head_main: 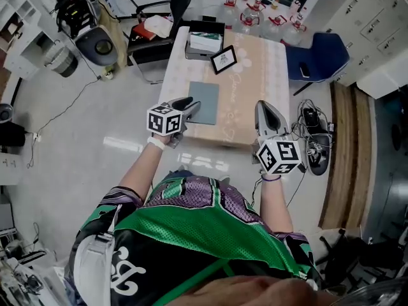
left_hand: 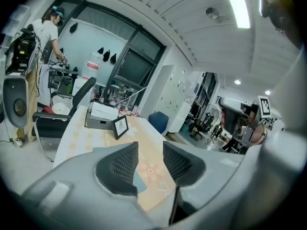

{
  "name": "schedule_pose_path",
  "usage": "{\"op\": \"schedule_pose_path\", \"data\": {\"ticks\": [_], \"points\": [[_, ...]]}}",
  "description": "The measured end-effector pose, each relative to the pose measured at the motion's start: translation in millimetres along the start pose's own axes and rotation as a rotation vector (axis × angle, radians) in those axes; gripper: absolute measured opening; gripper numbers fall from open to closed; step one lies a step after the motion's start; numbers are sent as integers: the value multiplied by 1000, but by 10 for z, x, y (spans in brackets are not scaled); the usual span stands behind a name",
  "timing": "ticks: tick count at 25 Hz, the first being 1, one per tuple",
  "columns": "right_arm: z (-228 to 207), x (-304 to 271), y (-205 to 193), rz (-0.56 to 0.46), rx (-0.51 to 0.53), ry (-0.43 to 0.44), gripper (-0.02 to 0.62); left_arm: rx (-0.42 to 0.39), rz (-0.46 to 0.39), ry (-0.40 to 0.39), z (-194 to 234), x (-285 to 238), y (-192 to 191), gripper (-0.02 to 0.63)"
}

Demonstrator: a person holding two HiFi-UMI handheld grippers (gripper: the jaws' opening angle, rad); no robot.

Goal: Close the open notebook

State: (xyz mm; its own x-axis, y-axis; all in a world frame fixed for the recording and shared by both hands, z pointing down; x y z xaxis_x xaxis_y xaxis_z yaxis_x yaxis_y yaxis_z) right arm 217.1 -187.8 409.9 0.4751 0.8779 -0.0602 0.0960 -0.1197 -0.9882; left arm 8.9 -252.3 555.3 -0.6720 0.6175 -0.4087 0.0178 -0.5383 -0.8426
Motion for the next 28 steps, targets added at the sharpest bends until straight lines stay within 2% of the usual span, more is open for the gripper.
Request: {"op": "schedule_pose_path", "data": {"ticks": [12,21,28], "points": [[-43,-96,343,-68,1,-1,-2,-87,-221,-28,-393,602,815,164],[-28,-123,471,-96,12,-18,-2,-155,-306,73,-249,911,1127,160],[7,-143,557,-111,25,-25,-2,-244,-386,147,-251,1220,1387,149]]}}
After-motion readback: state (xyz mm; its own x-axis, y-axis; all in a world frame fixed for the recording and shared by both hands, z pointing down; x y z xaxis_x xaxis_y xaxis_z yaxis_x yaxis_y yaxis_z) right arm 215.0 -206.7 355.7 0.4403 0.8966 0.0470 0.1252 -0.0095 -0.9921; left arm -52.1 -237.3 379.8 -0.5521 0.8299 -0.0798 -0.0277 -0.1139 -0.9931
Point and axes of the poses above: the fingertips, and each gripper's own axes: x backward along the fingers, z to its left, y out of its top, the point moved 2 cm from there along x, backward along the fingers, and after that the axes turned 5 degrees about y, right-handed, at the moved point
